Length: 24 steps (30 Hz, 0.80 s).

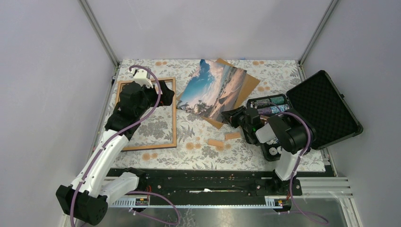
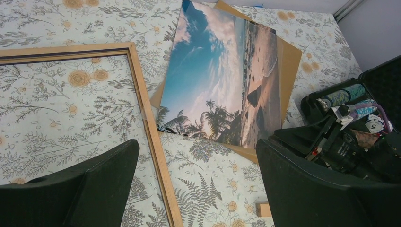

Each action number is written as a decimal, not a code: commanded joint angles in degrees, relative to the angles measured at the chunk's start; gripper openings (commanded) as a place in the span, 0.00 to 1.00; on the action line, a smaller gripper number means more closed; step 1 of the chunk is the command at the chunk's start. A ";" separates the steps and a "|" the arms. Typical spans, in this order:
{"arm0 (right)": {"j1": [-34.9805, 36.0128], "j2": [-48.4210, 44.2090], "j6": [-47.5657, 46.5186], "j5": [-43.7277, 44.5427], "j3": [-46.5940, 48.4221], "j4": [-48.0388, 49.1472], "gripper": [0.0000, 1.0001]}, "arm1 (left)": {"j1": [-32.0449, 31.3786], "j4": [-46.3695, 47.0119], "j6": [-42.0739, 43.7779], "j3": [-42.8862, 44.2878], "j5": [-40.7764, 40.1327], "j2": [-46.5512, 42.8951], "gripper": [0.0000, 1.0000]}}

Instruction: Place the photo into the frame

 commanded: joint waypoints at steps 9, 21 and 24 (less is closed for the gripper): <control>0.78 0.55 0.45 0.16 2.33 11.38 0.01 | -0.26 1.76 -0.90 1.74 0.30 -0.35 0.99; 1.41 -9.47 7.48 -20.67 7.30 1.12 0.00 | -0.95 1.04 -9.23 12.56 3.84 -0.83 0.99; 1.85 -9.98 2.54 -25.93 9.19 -3.27 0.00 | -0.98 1.15 -10.68 17.44 5.18 1.85 0.99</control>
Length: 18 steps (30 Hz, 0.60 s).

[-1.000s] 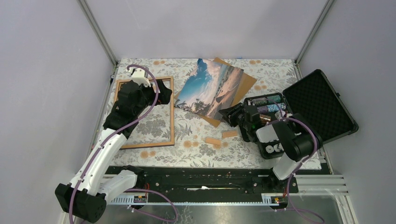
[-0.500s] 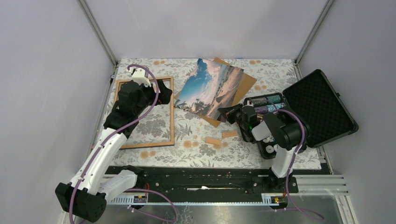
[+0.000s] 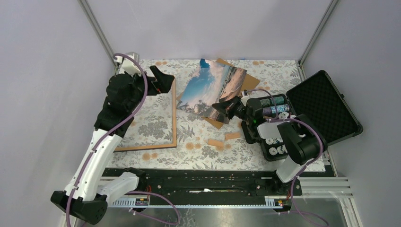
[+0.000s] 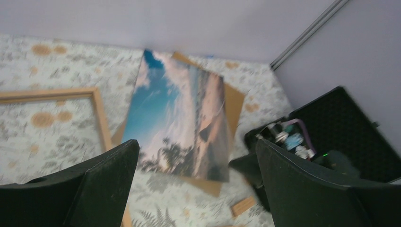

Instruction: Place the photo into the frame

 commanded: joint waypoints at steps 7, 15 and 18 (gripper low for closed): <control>3.54 -0.49 -16.07 -16.20 4.51 -11.76 0.00 | -1.79 5.85 -5.09 11.76 4.55 6.35 0.99; 8.42 1.57 -25.88 -14.83 5.68 -15.47 0.00 | -2.87 10.97 -1.27 2.25 3.70 5.97 0.99; 8.88 2.08 -27.24 -14.65 4.17 -14.91 0.00 | -3.27 12.31 -1.74 -0.72 3.51 4.12 0.99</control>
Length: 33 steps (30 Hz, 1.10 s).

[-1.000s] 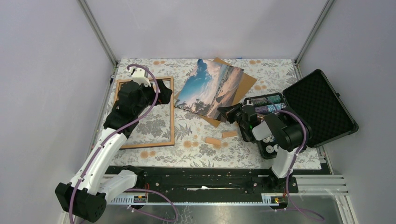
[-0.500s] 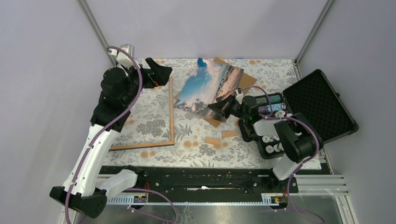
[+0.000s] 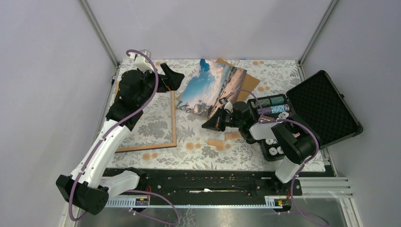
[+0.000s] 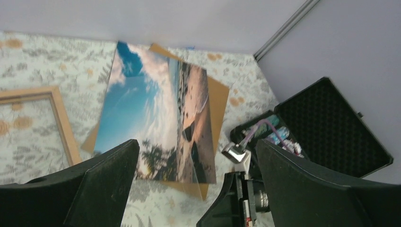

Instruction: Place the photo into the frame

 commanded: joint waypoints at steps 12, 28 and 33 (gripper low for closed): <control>1.15 8.75 -5.07 0.75 8.20 -4.96 0.15 | -1.48 5.16 1.21 -3.98 0.59 -3.02 0.99; 1.06 18.62 0.00 3.12 17.78 0.88 0.48 | -1.49 5.47 0.66 -4.31 1.26 -1.80 0.99; 1.01 21.70 -1.79 3.33 22.01 -0.10 0.59 | -1.49 5.77 0.52 -4.59 1.43 -1.50 0.99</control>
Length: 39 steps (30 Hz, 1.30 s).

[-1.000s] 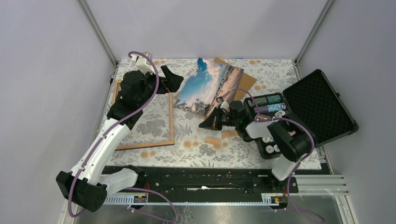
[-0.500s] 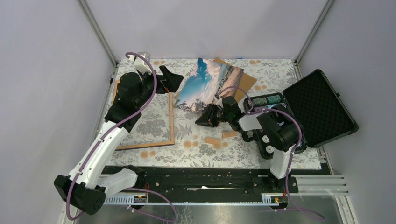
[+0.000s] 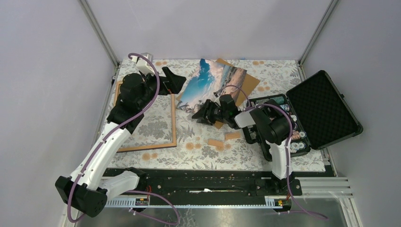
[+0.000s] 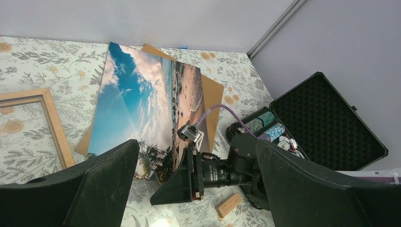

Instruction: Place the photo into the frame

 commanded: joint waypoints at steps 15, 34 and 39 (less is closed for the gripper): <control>-1.06 17.19 1.40 -6.65 23.74 1.67 0.65 | -0.15 3.91 -0.77 -0.33 2.41 3.24 0.99; -0.35 27.53 22.52 -10.37 31.97 18.57 0.00 | 0.00 4.18 -2.42 -0.54 3.54 7.52 0.99; 1.37 24.23 25.16 -7.74 27.70 19.82 0.00 | 0.58 4.18 -2.51 -0.52 3.56 7.33 0.99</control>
